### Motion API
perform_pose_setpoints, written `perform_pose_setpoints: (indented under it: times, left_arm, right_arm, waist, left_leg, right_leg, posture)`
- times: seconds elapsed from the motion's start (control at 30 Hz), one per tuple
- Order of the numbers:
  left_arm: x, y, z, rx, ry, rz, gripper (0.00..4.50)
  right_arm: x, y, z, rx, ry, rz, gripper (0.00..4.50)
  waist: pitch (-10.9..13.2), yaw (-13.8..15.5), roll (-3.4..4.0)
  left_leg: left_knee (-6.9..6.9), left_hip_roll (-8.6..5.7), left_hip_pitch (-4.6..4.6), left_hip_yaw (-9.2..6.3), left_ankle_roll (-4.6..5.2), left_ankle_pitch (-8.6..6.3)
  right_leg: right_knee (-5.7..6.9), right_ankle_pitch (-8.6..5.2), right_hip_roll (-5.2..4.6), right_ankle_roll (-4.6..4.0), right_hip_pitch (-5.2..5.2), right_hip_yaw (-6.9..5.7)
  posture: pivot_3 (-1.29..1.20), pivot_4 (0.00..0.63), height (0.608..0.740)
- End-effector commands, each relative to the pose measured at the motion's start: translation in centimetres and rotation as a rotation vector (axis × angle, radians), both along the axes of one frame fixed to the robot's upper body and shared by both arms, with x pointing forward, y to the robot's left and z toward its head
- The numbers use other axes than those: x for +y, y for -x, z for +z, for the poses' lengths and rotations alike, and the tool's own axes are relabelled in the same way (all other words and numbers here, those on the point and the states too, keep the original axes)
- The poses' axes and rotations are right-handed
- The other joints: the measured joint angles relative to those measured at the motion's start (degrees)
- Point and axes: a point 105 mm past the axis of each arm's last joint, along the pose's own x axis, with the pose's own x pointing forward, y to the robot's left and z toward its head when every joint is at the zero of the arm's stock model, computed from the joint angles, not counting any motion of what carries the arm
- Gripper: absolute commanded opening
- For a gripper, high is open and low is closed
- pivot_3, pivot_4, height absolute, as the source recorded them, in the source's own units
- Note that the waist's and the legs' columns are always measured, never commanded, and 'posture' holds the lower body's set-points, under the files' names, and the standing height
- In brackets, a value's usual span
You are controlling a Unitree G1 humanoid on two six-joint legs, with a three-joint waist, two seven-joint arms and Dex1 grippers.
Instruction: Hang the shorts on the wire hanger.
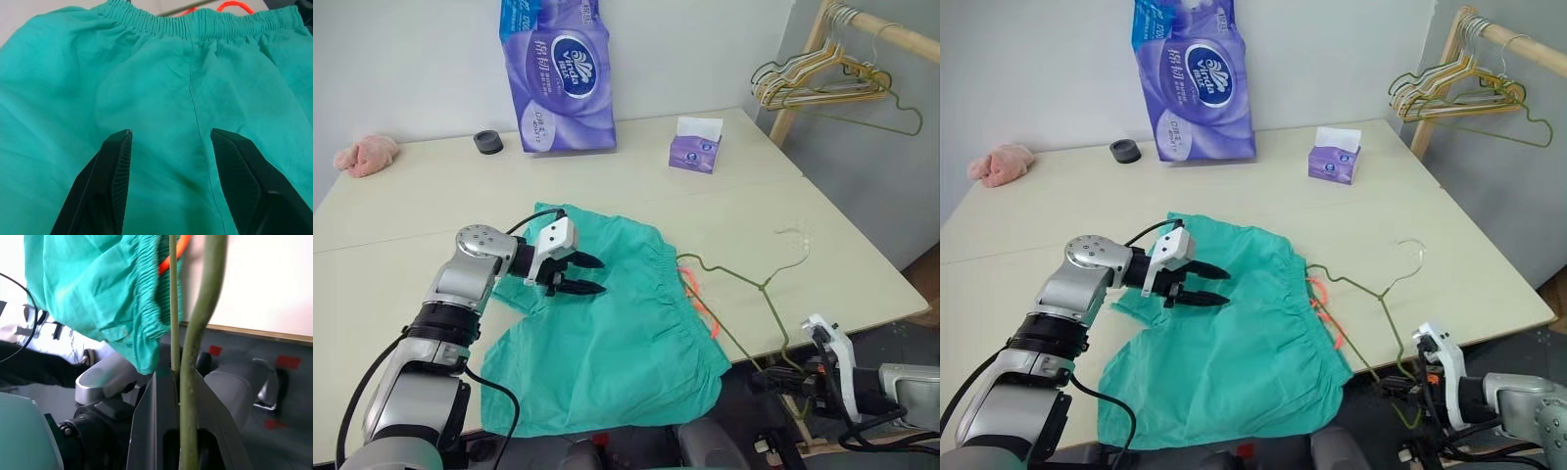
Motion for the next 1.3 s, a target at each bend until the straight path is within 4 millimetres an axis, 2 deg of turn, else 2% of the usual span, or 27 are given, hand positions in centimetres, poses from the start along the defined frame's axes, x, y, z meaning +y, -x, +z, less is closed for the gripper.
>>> perform_pose_setpoints:
  times: [0.03, 0.23, 0.37, 0.57, 0.77, 0.93, 1.07, 1.2, 1.3]
  left_arm:
    - [-0.1, -0.9, 3.0, -0.048, 0.106, 0.034, 2.68]
    - [0.8, -1.2, 4.0, -0.046, 0.149, 0.075, 2.68]
    - [1.9, -1.7, 3.9, -0.06, 0.132, 0.125, 2.68]
    - [2.0, -2.3, 4.4, -0.088, 0.135, 0.146, 2.68]
    - [2.0, -2.5, 4.3, -0.098, 0.14, 0.158, 2.68]
    - [1.9, -2.7, 4.5, -0.108, 0.152, 0.176, 2.68]
    - [1.8, -3.4, 5.7, -0.132, 0.194, 0.2, 2.68]
    - [1.4, -4.5, 8.4, -0.172, 0.243, 0.199, 2.68]
    - [0.5, -4.6, 10.3, -0.143, 0.267, 0.152, 3.27]
  right_arm:
    - [1.1, 0.4, -0.2, 0.031, -0.056, 0.029, 0.0]
    - [2.1, 1.0, -0.6, 0.078, -0.125, 0.042, 0.0]
    - [3.9, -0.6, -0.7, 0.064, -0.179, 0.03, 0.0]
    - [5.7, -2.6, -1.1, 0.076, -0.216, -0.015, 0.0]
    - [5.8, -5.7, -0.1, 0.016, -0.229, -0.114, 0.0]
    - [5.7, -6.1, 1.2, -0.089, -0.147, -0.063, 0.0]
    - [5.4, -6.7, 2.4, -0.209, -0.065, -0.023, 0.0]
    - [4.9, -7.4, 4.2, -0.329, 0.004, 0.019, 0.0]
    - [5.0, -7.6, 4.8, -0.397, 0.074, 0.079, 0.0]
  waist:
    - [0.0, 0.0, 0.01]
    - [0.0, 0.1, 0.0]
    - [0.0, -0.2, 0.01]
    - [0.0, 0.2, 0.01]
    - [0.0, 0.3, 0.03]
    - [0.0, 0.4, 0.05]
    - [0.1, 0.4, 0.09]
    - [0.1, 0.4, 0.06]
    - [0.1, 0.3, 0.07]
  left_leg:
    - [0.0, 0.0, 0.0, 0.01, 0.0, 0.0]
    - [-0.01, 0.0, 0.01, 0.02, 0.0, 0.0]
    - [-0.05, 0.06, 0.07, 0.03, 0.0, 0.0]
    - [-0.03, 0.05, 0.01, 0.0, 0.0, 0.0]
    - [-0.04, 0.05, 0.03, 0.01, 0.0, 0.0]
    - [-0.05, 0.06, -0.01, -0.01, 0.0, 0.0]
    - [-0.02, 0.01, -0.02, 0.01, 0.0, 0.0]
    - [-0.02, 0.01, -0.07, -0.04, 0.0, 0.0]
    - [-0.02, -0.01, -0.09, -0.01, 0.0, 0.0]
  right_leg:
    - [0.0, 0.0, 0.0, 0.0, 0.0, 0.01]
    - [0.0, 0.0, 0.0, 0.0, 0.0, 0.02]
    - [0.0, 0.0, 0.05, 0.0, 0.0, 0.03]
    - [-0.01, 0.01, 0.03, -0.02, -0.01, 0.0]
    - [-0.01, 0.02, 0.02, -0.03, -0.01, 0.02]
    - [-0.03, 0.02, 0.03, -0.03, -0.03, 0.0]
    - [-0.03, 0.01, 0.0, 0.0, -0.04, 0.01]
    - [-0.07, 0.0, 0.02, 0.0, -0.05, -0.03]
    - [-0.1, 0.01, 0.02, 0.0, -0.05, -0.01]
  posture:
    - [-0.22, 0.089, 0.74]
    - [-0.22, 0.089, 0.74]
    - [-0.21, 0.089, 0.74]
    - [-0.2, 0.089, 0.74]
    - [-0.2, 0.089, 0.74]
    - [-0.2, 0.088, 0.74]
    - [-0.2, 0.09, 0.74]
    - [-0.21, 0.09, 0.74]
    - [-0.21, 0.088, 0.74]
